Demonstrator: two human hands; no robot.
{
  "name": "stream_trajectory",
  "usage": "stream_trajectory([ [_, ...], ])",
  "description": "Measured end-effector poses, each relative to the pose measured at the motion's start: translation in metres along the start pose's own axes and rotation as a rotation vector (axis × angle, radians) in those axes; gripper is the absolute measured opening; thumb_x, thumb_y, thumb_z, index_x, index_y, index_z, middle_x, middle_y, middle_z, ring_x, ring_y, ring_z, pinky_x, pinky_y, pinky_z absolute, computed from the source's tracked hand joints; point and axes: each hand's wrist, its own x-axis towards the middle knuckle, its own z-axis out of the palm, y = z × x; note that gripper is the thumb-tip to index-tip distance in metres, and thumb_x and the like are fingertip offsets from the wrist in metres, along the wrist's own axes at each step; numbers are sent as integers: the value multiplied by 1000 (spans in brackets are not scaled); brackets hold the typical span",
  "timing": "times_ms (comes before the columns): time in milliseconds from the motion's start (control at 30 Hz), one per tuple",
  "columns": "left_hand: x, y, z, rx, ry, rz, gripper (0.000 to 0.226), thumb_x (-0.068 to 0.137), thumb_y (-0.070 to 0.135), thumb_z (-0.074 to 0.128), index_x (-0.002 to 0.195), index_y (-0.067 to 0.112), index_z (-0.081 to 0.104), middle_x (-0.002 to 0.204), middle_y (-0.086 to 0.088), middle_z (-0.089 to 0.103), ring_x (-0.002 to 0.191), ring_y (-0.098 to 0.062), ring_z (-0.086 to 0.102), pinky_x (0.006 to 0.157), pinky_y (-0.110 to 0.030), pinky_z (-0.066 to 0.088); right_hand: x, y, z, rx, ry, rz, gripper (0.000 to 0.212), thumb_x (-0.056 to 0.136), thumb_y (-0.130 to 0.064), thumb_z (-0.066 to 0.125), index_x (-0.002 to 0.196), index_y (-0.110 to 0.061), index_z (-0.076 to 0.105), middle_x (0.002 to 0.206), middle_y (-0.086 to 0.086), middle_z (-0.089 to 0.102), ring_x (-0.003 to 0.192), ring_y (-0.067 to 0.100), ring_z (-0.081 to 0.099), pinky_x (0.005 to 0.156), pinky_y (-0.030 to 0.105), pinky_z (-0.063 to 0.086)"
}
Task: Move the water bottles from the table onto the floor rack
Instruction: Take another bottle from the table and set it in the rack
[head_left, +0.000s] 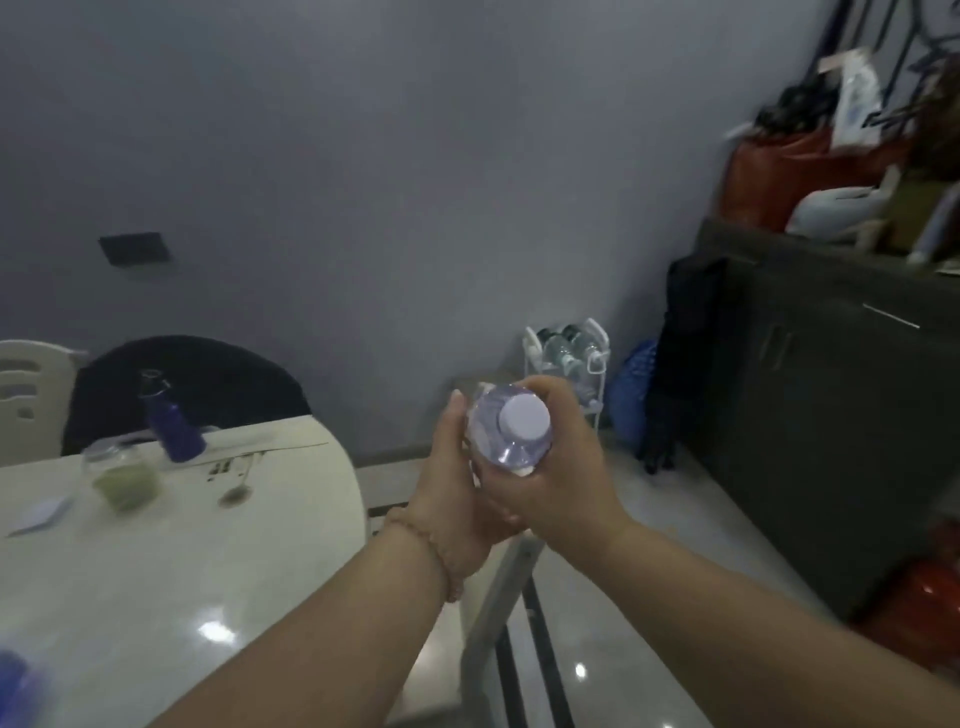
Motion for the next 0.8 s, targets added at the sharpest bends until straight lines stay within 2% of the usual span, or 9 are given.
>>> stream_trajectory([
  [67,42,-28,60,-162,-73,-34,38,86,47,58,89,10,66,80,-8,68,70,-21,68,65,-30,58,18,25,-68,-42,-14,-4,56,62,-8,85,100,-27,49,92,-5,62,83,7,62,72,21,52],
  [133,80,-46,95,-38,-46,-58,34,82,39,62,91,6,63,77,-11,67,63,-22,67,56,-29,57,32,43,-120,-61,-118,57,60,60,-18,86,107,-26,51,98,-5,63,90,9,63,80,29,54],
  [200,118,-63,119,130,-19,-18,53,77,33,70,118,4,53,89,-15,64,70,-27,67,59,-35,57,46,59,-167,-44,-238,103,62,62,-33,81,118,-29,55,113,-8,63,105,9,62,92,32,51],
  [267,153,-81,134,260,90,95,82,76,22,76,143,28,29,108,-15,64,81,-32,69,68,-49,57,63,79,-203,-88,-323,180,64,68,-45,71,129,-37,51,129,-12,58,117,4,55,101,34,46],
  [333,179,-94,143,406,109,194,103,71,13,81,141,52,17,117,-13,61,90,-33,69,72,-56,56,79,101,-222,-263,-364,214,77,73,-45,71,141,-41,37,141,-15,47,125,1,47,106,37,43],
  [400,206,-106,152,551,76,304,108,69,8,80,138,60,15,114,-6,63,85,-21,71,65,-42,59,94,127,-230,-441,-393,228,94,72,-34,75,149,-36,21,151,-8,33,136,10,37,108,40,39],
  [500,251,-122,164,726,61,362,106,73,12,77,138,61,9,99,5,68,75,-5,70,54,-19,53,114,170,-231,-520,-363,331,110,65,-27,76,151,-33,7,159,3,14,141,23,31,108,42,39],
  [633,317,-129,159,823,93,337,108,73,14,76,136,64,4,91,1,68,64,-7,70,47,-18,51,143,236,-227,-485,-252,336,111,64,-28,79,151,-34,11,157,2,14,140,21,30,109,34,35],
  [800,435,-136,138,914,136,274,111,73,13,74,136,64,-2,89,-5,67,57,-5,67,43,-15,47,204,338,-218,-396,-277,394,104,63,-24,78,147,-36,19,140,-6,32,120,10,48,97,25,46],
])
